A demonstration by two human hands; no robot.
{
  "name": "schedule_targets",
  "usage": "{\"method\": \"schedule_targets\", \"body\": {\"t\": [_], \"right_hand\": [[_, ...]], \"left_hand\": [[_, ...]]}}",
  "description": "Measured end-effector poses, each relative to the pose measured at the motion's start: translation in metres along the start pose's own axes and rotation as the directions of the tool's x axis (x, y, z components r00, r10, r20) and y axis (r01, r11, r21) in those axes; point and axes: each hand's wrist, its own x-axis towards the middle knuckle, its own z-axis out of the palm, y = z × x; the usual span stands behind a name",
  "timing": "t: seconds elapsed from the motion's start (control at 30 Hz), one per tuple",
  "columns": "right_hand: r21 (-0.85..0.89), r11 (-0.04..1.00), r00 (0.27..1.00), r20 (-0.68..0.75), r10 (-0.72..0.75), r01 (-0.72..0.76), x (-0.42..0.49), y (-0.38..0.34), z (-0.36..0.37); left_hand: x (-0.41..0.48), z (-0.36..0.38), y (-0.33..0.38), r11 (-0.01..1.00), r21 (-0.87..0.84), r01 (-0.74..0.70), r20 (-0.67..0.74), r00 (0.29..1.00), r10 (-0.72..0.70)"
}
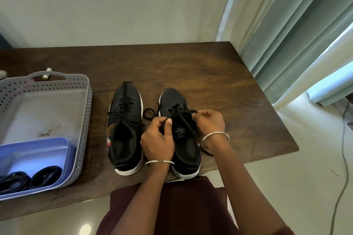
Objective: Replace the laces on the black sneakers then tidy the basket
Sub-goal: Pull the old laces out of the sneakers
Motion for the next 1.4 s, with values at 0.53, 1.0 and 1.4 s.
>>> {"method": "schedule_targets", "body": {"t": [0.53, 1.0, 1.4], "right_hand": [[-0.456, 0.52, 0.657, 0.22, -0.721, 0.722, -0.021, -0.007, 0.019], [-0.259, 0.719, 0.763, 0.164, -0.625, 0.645, -0.02, -0.003, 0.0], [0.221, 0.951, 0.976, -0.03, -0.213, 0.215, -0.014, -0.001, 0.011]], "left_hand": [[0.0, 0.0, -0.001, 1.0, 0.005, -0.001, -0.006, 1.0, 0.001], [0.001, 0.0, -0.002, 0.999, -0.028, -0.02, -0.002, 1.0, 0.02], [0.002, 0.001, -0.004, 1.0, -0.014, -0.025, 0.008, 1.0, 0.025]]}}
